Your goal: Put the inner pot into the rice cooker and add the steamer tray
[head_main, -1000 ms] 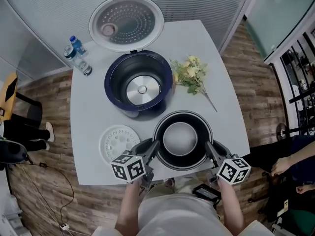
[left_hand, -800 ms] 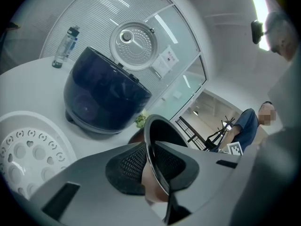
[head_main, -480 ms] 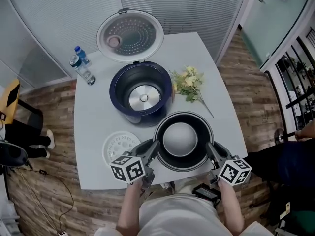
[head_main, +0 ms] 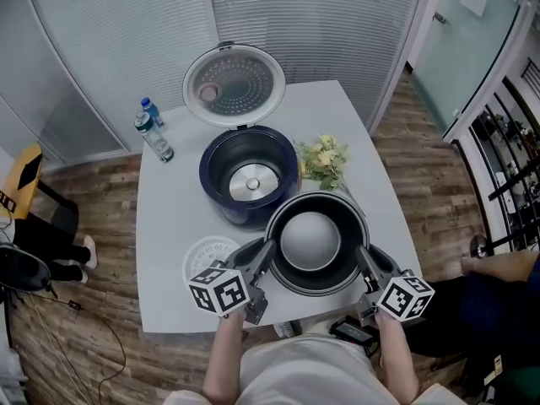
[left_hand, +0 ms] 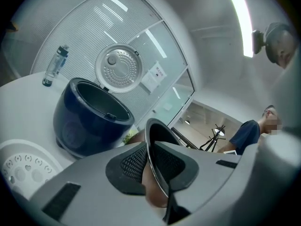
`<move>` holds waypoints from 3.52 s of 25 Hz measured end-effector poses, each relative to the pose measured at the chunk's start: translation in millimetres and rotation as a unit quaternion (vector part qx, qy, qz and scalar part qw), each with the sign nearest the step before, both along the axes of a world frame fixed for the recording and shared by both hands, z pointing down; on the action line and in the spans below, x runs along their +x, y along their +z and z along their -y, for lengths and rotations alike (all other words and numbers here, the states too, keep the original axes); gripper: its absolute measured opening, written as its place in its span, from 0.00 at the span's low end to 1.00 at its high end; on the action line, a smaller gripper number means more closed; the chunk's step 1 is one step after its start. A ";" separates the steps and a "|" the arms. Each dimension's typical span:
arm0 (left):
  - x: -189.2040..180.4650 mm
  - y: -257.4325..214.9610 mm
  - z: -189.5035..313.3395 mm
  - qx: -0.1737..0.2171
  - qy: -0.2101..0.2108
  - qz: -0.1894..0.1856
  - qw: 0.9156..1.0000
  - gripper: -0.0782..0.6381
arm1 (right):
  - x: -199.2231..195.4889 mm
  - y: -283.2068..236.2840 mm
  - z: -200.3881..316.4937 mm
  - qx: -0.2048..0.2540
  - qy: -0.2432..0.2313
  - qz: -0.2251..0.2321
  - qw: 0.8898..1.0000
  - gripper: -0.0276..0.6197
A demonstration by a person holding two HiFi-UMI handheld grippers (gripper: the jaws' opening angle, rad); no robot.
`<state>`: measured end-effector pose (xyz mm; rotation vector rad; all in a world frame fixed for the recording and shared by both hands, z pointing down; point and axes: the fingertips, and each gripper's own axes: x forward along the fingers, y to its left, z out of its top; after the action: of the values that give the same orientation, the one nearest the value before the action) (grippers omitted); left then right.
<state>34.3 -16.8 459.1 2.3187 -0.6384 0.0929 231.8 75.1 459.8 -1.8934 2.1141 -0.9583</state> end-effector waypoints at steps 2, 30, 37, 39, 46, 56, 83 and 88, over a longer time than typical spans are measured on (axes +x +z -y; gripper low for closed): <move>-0.6 -7.2 -0.2 0.004 0.000 -0.005 1.000 0.18 | -0.9 -7.0 -1.0 0.006 0.002 -0.001 1.000 0.18; -4.4 -100.6 39.9 0.077 -0.040 -0.056 0.995 0.18 | 2.8 -98.7 55.6 0.088 -0.042 -0.001 0.995 0.17; -11.7 -122.2 79.6 0.086 -0.089 -0.055 0.991 0.18 | 1.6 -120.3 112.9 0.101 -0.085 0.007 0.991 0.17; -16.6 -129.5 87.2 0.092 -0.103 -0.054 0.989 0.18 | -1.4 -126.0 126.5 0.105 -0.098 0.010 0.990 0.17; -31.7 -150.2 108.5 0.101 -0.155 -0.056 0.981 0.18 | -12.1 -144.7 166.5 0.123 -0.143 0.026 0.982 0.17; -56.6 -162.2 110.2 0.115 -0.227 -0.063 0.965 0.18 | -33.7 -152.3 186.3 0.137 -0.202 0.037 0.969 0.17; -105.4 -119.0 199.7 0.075 -0.210 -0.081 0.972 0.17 | -83.5 -116.6 263.9 0.101 -0.188 0.023 0.977 0.17; -100.9 -103.8 209.4 0.059 -0.201 -0.082 0.974 0.17 | -79.8 -103.7 270.5 0.086 -0.179 0.023 0.980 0.17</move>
<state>-66.5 -226.2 355.3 2.2292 -1.0360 -0.3287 152.0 -195.5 356.2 -1.4272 2.4701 -0.8334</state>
